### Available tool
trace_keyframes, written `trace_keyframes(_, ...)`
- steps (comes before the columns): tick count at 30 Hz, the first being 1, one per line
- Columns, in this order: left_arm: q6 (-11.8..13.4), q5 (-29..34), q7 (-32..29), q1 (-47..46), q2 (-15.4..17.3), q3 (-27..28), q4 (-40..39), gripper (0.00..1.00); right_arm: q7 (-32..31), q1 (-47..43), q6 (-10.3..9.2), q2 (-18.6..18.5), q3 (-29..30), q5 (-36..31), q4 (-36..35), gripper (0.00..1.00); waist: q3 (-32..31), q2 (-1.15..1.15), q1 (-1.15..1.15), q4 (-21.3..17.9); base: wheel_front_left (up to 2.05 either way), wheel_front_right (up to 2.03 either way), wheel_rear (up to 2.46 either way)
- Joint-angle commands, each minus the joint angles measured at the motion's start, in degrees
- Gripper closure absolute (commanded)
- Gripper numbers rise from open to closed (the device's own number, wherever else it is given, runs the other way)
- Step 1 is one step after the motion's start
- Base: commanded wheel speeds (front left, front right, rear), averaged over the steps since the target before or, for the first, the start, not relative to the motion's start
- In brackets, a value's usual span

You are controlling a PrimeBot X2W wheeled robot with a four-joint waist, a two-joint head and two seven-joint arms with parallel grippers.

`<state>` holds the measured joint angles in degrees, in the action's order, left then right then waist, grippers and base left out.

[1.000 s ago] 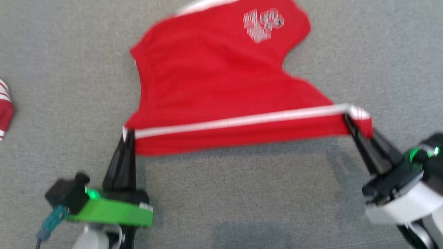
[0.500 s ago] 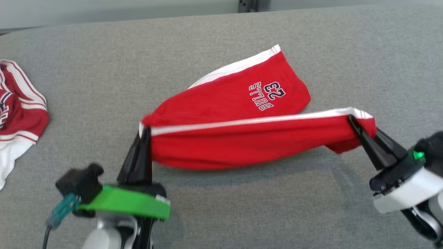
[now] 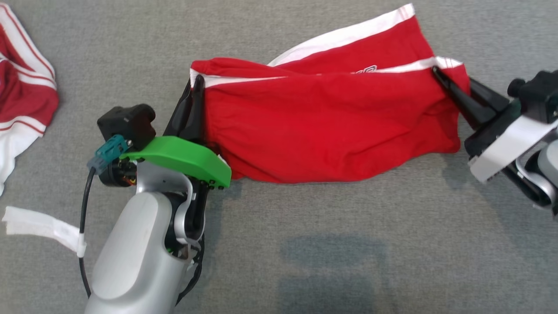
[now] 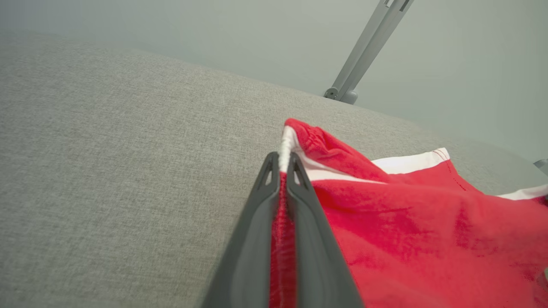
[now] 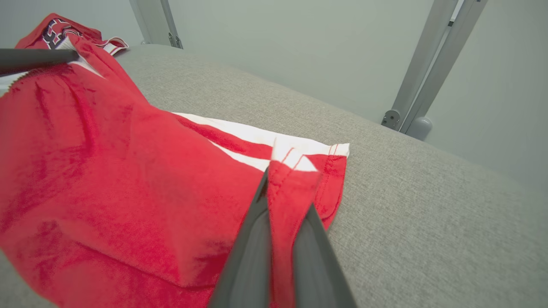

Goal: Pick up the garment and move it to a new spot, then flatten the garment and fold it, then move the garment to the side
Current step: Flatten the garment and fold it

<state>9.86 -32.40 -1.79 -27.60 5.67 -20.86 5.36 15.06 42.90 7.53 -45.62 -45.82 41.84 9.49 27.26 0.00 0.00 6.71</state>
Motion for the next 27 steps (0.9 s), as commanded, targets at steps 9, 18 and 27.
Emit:
trace_keyframes(9,0.35,-0.71,3.10,-4.11,-1.50,-0.61,3.69,1.00,0.17,10.70,-0.08,-0.48,-6.29,3.27,3.91,1.00,1.75,0.00,0.00,3.34,0.00,0.00,0.00)
trace_keyframes(18,0.93,-1.99,4.91,-4.67,-2.00,-0.73,4.97,1.00,0.17,14.39,-0.08,-3.38,-6.81,5.96,3.38,1.00,1.71,0.00,0.00,2.65,0.00,0.00,0.00)
trace_keyframes(27,1.09,-2.62,5.65,-8.18,-2.27,-1.37,8.98,1.00,0.17,18.91,-0.08,-1.55,-11.63,7.14,8.16,1.00,3.46,0.00,0.00,2.98,0.00,0.00,0.00)
